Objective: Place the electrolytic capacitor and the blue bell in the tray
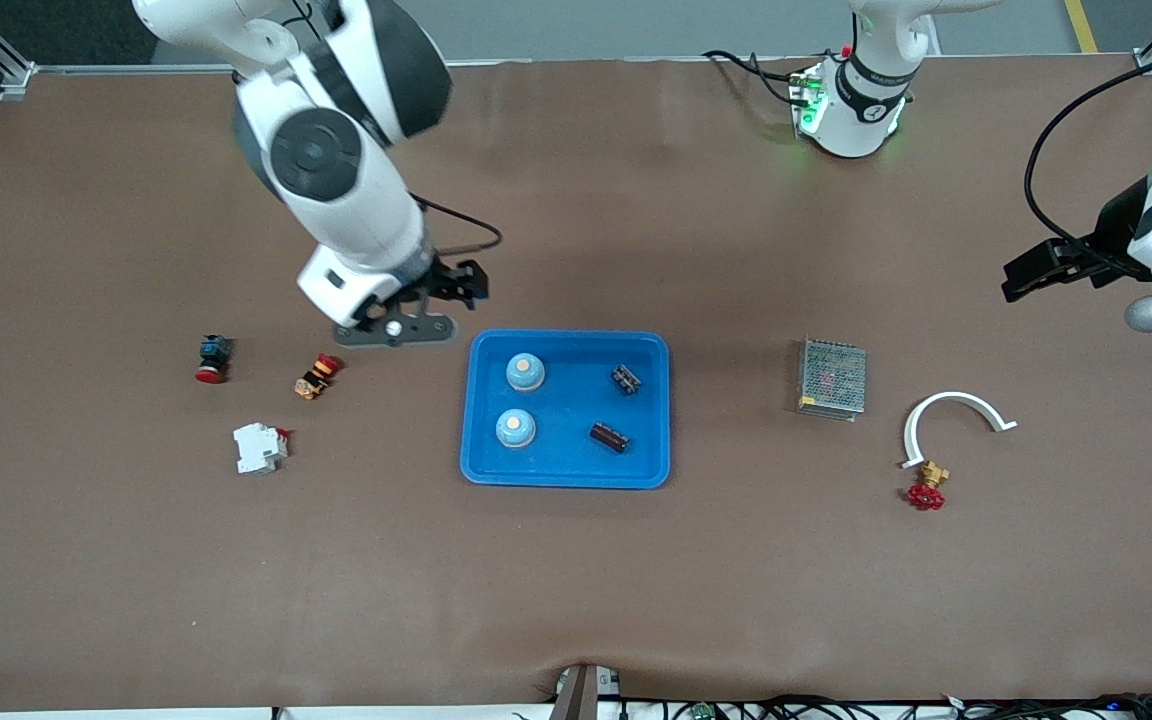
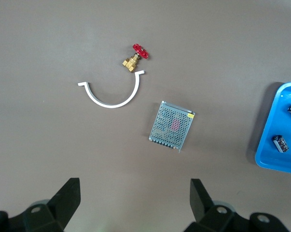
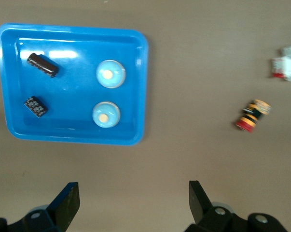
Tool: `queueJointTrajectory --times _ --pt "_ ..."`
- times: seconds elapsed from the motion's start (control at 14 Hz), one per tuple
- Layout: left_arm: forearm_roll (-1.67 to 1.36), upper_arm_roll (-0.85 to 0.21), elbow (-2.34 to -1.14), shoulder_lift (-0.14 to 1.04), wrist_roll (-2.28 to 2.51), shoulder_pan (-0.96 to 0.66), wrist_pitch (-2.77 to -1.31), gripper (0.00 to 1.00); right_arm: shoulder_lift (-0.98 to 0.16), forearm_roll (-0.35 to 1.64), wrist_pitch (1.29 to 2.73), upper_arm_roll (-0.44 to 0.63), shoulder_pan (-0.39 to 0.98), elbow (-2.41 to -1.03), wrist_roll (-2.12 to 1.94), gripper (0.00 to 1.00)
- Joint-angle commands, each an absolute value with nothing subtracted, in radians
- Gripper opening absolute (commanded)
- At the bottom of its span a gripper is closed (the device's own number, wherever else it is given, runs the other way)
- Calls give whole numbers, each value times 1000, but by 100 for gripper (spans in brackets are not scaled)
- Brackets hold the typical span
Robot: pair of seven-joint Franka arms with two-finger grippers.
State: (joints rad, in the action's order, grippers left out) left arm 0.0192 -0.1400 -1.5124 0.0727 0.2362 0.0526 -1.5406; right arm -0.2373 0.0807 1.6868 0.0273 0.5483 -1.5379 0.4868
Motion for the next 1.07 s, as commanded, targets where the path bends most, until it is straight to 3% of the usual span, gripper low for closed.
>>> queueJointTrajectory --times 0.0,0.21,0.5,1.0 --pt "14 -143 -1514 58 215 55 -1528 100 -73 74 1664 18 482 -1681 410 100" --pt "17 -144 -1516 57 215 54 -1526 100 43 8 1674 18 430 -1796 380 100" --pt "17 -144 -1525 43 215 54 -1529 100 110 3 1675 18 301 -1862 223 100" --pt "51 -144 -1543 -8 184 58 -1535 100 88 14 1739 20 54 -1858 -54 100"
